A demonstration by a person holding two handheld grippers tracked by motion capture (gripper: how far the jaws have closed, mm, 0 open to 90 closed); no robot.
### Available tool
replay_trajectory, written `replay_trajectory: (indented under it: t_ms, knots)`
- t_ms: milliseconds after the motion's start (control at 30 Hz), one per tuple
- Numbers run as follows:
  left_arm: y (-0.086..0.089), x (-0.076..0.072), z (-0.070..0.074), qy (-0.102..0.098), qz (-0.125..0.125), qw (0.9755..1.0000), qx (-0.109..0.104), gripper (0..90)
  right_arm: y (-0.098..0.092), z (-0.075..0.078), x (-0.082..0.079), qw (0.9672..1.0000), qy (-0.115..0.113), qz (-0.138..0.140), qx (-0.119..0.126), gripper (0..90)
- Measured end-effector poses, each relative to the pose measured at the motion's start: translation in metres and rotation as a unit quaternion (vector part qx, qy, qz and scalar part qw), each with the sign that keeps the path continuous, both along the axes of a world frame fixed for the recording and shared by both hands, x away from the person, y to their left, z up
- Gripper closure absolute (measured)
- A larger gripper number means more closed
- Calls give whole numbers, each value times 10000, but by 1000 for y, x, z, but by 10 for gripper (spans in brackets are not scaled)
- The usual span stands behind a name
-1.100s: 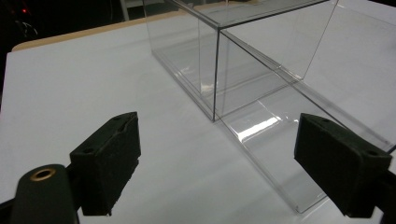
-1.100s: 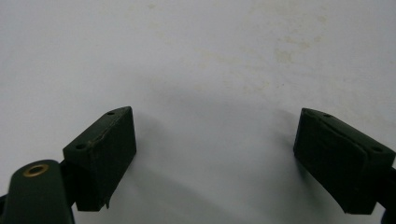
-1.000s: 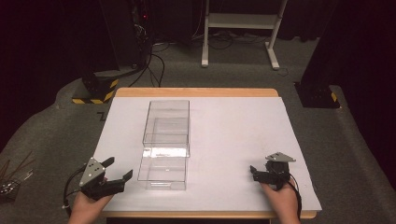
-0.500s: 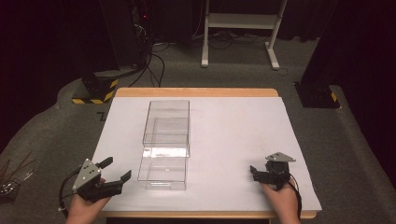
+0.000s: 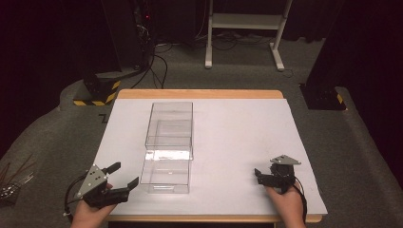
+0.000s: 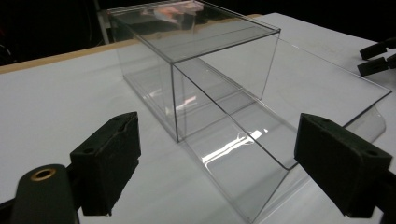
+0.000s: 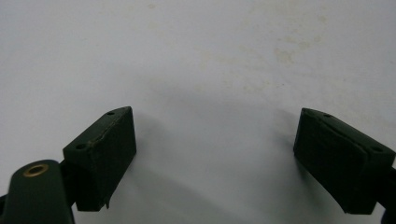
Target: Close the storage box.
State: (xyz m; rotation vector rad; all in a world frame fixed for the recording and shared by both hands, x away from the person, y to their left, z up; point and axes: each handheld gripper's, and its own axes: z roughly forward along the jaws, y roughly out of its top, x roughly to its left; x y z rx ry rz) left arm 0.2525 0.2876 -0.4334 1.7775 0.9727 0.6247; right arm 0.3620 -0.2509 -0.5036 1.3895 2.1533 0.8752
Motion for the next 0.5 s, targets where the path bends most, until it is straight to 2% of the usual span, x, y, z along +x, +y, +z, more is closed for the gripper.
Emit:
replay_trajectory:
  t_ms: [133,233,500]
  knots:
    - [-5,0,-4,75,-100,9999,86,144,0,0,0,10000,0,0,-2,129]
    - [-6,1,-6,158,-125,9998,-6,130,0,0,0,10000,3,-3,2,129]
    - [-10,2,-12,238,-254,9994,46,131,0,0,0,10000,4,-3,2,129]
